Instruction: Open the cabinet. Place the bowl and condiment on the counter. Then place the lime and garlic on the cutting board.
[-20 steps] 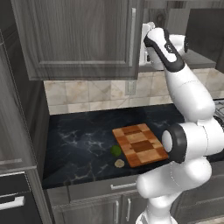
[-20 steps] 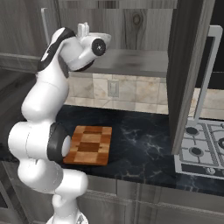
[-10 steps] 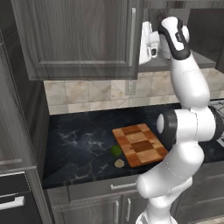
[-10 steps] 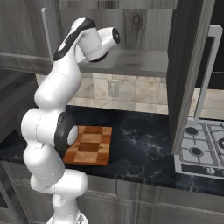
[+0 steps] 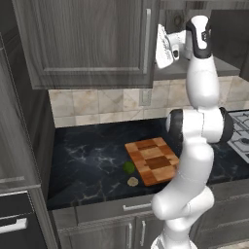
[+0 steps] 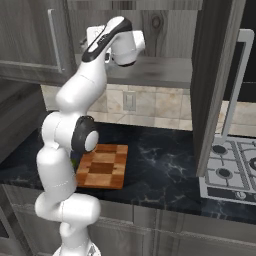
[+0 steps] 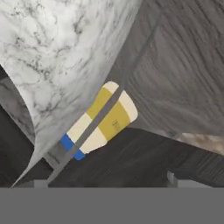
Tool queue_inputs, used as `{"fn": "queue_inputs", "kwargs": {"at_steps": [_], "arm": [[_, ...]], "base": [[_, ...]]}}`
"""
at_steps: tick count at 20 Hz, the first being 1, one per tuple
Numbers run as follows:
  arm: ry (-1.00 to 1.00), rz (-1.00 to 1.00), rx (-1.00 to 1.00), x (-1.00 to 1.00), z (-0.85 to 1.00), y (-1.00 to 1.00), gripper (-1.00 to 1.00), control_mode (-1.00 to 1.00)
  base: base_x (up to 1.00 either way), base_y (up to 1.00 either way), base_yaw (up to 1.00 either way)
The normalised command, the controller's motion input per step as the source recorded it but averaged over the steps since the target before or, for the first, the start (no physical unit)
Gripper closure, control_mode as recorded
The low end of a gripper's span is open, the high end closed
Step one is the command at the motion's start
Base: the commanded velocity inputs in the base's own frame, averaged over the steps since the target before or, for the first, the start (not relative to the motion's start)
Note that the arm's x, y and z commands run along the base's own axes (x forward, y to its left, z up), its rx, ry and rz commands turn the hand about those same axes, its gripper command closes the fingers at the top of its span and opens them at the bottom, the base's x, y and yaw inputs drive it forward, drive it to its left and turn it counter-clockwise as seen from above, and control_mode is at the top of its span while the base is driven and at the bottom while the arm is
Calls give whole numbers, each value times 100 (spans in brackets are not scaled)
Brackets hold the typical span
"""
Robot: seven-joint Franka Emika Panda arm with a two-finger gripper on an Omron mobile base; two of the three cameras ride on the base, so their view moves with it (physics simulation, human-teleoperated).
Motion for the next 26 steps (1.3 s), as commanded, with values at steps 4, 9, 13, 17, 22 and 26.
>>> {"fn": "queue_inputs", "kwargs": {"at_steps": [4,9,13,17,22,26], "arm": [[6,38,8,-21,-3,0,-100,-100],[0,34,4,-43,-1,1,-100,-100],[-1,23,0,-65,0,11,-100,-100],[-12,6,0,-92,0,21,-100,-100],[-25,0,0,-100,6,19,-100,-100],[-25,-3,1,-100,8,15,-100,-100]], "base": [[0,0,0],[0,0,0],[0,0,0],[0,0,0],[0,0,0],[0,0,0]]}}
